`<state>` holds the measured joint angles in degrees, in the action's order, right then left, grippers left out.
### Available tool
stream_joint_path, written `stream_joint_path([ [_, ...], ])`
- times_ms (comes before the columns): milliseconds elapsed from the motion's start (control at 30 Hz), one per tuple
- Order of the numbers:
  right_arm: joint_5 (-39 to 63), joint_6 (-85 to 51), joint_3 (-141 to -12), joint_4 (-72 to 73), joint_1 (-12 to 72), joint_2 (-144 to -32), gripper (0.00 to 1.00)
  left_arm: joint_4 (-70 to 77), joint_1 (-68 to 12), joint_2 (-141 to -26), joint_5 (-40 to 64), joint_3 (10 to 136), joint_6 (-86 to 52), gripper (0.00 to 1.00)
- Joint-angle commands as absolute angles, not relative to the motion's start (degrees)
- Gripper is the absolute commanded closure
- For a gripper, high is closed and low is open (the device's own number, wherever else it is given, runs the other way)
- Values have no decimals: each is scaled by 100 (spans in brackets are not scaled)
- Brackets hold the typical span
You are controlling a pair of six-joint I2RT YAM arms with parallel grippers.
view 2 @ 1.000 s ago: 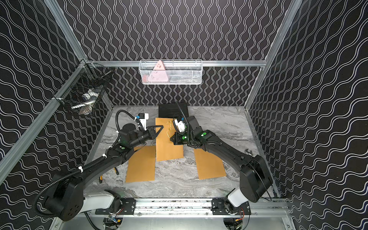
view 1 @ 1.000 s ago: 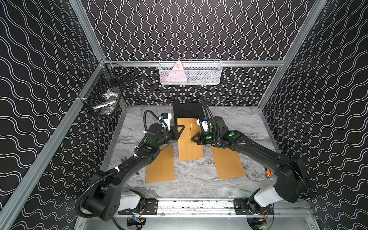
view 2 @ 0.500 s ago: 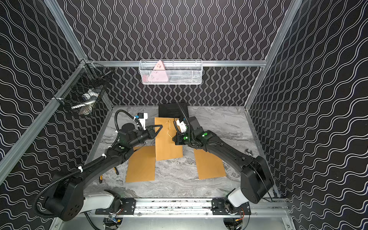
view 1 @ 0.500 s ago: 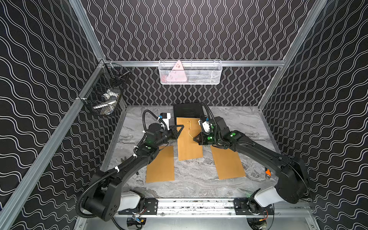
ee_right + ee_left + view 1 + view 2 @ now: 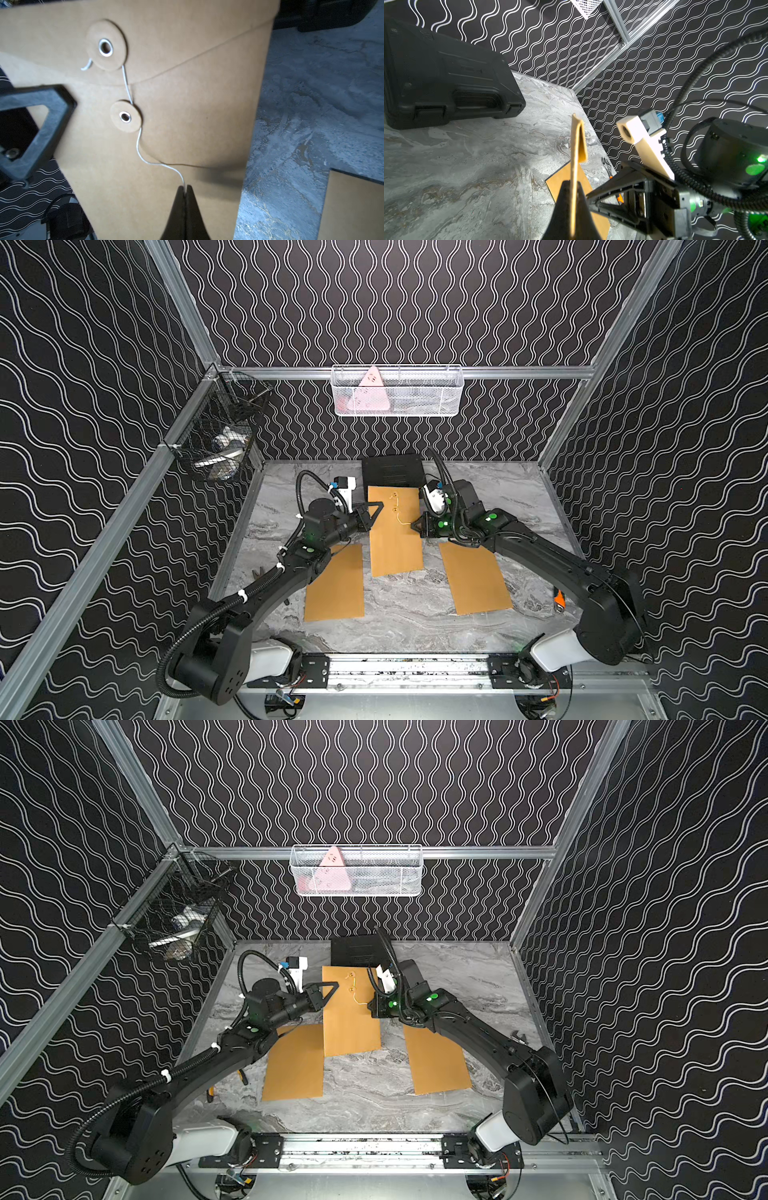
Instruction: Open the file bag
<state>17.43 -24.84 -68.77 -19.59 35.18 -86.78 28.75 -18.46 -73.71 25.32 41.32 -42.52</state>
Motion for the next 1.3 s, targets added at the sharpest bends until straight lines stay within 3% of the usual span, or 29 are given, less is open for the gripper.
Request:
stream_joint_path([
  [0,1621,-2360,-6984,-2072,3465,-8684,100,3163,-1828,-7318,2609,4089,-4323,100],
  [1267,1707,-1793,-8666,-2715,3287,-9567,100,3879,-1837,-7433,2925,3709,-4671,100],
])
